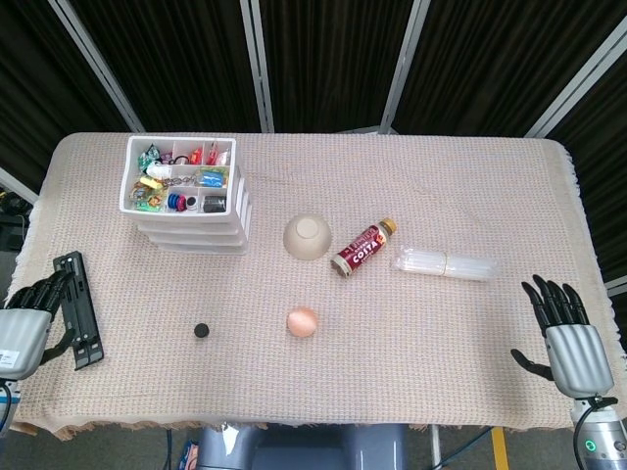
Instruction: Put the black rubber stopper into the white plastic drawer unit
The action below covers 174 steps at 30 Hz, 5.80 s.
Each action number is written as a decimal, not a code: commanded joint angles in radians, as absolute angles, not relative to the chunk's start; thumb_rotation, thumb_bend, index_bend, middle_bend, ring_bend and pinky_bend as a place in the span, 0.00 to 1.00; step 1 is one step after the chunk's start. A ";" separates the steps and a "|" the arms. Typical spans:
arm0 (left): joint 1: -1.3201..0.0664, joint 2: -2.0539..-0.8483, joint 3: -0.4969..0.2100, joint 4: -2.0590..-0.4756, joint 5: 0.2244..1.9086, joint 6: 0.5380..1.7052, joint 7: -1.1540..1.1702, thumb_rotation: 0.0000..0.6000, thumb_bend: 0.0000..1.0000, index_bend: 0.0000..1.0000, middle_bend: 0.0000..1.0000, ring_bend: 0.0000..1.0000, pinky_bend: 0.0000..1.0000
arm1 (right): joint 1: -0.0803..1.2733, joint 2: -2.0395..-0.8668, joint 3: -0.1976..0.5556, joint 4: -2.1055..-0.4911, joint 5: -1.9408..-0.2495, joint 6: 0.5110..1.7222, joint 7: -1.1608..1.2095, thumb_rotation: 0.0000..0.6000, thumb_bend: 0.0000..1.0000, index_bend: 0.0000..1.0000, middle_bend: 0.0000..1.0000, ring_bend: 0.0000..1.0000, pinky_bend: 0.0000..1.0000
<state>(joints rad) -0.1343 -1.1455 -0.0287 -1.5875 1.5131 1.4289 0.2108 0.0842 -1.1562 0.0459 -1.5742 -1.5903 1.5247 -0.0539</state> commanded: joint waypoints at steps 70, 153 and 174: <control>-0.659 -1.607 -0.347 -1.558 0.565 0.914 0.048 1.00 0.68 0.16 0.91 0.87 0.65 | 0.093 -1.129 0.038 -1.592 -1.570 1.488 0.003 1.00 0.06 0.06 0.00 0.00 0.00; -0.551 -1.381 -0.150 -1.758 0.881 1.133 0.594 1.00 0.68 0.26 0.91 0.87 0.65 | 0.088 -1.129 0.043 -1.605 -1.565 1.497 -0.014 1.00 0.06 0.06 0.00 0.00 0.00; -0.497 -1.329 -0.065 -1.879 1.011 1.162 0.497 1.00 0.69 0.34 0.91 0.87 0.65 | 0.087 -1.129 0.044 -1.607 -1.567 1.500 -0.012 1.00 0.06 0.06 0.00 0.00 0.00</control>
<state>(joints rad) -0.5021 -1.3321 -0.0738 -1.8731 0.9995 1.1594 0.5021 0.0872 -1.1289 0.0440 -1.6066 -1.5666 1.5002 -0.0118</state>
